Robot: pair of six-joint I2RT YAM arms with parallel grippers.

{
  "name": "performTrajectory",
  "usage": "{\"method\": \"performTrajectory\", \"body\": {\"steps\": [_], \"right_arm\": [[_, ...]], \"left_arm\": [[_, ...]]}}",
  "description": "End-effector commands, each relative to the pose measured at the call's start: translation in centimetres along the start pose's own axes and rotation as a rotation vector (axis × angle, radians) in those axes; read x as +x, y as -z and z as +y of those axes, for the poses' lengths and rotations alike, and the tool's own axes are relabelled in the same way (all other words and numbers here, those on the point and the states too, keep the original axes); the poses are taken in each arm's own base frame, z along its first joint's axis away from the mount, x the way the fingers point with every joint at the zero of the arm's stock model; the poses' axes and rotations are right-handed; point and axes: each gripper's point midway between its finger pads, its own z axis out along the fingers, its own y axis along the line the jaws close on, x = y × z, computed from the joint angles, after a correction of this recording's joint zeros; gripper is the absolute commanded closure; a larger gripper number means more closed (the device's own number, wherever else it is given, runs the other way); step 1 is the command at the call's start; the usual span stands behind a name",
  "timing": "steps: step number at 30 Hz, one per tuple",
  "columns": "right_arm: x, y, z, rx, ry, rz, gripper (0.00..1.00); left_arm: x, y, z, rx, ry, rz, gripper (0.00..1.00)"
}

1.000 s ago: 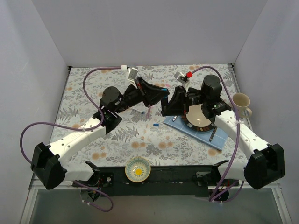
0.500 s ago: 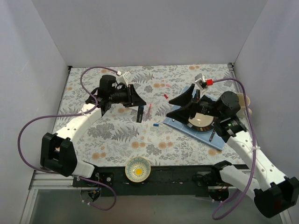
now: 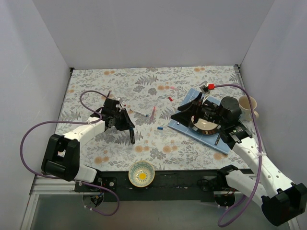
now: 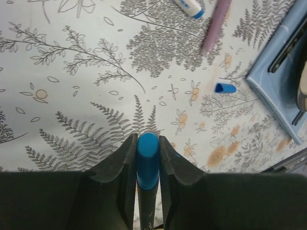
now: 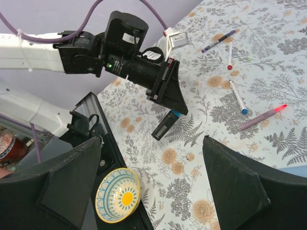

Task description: Insert the pens into the pen caps

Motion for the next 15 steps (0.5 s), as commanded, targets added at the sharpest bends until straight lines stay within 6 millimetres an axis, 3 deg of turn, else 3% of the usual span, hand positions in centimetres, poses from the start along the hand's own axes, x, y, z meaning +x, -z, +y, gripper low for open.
{"method": "performTrajectory", "body": {"steps": [1, 5, 10, 12, 15], "right_arm": [[-0.8, 0.0, -1.0, 0.063, 0.027, -0.026, 0.08], [-1.0, 0.0, -1.1, 0.074, 0.032, -0.032, 0.08], [-1.0, -0.1, -1.6, 0.096, 0.029, -0.032, 0.08], [-0.9, -0.2, -2.0, 0.110, 0.023, -0.033, 0.09], [-0.4, -0.3, -3.4, 0.177, -0.027, -0.022, 0.12]], "left_arm": [[-0.3, -1.1, 1.6, -0.046, 0.015, -0.059, 0.96], [0.9, -2.1, 2.8, -0.077, 0.015, -0.018, 0.80], [0.3, -1.7, 2.9, -0.089, 0.001, -0.043, 0.68], [-0.7, -0.8, 2.6, -0.107, -0.016, -0.075, 0.60], [-3.2, 1.0, 0.8, -0.088, -0.067, -0.149, 0.56]]}}
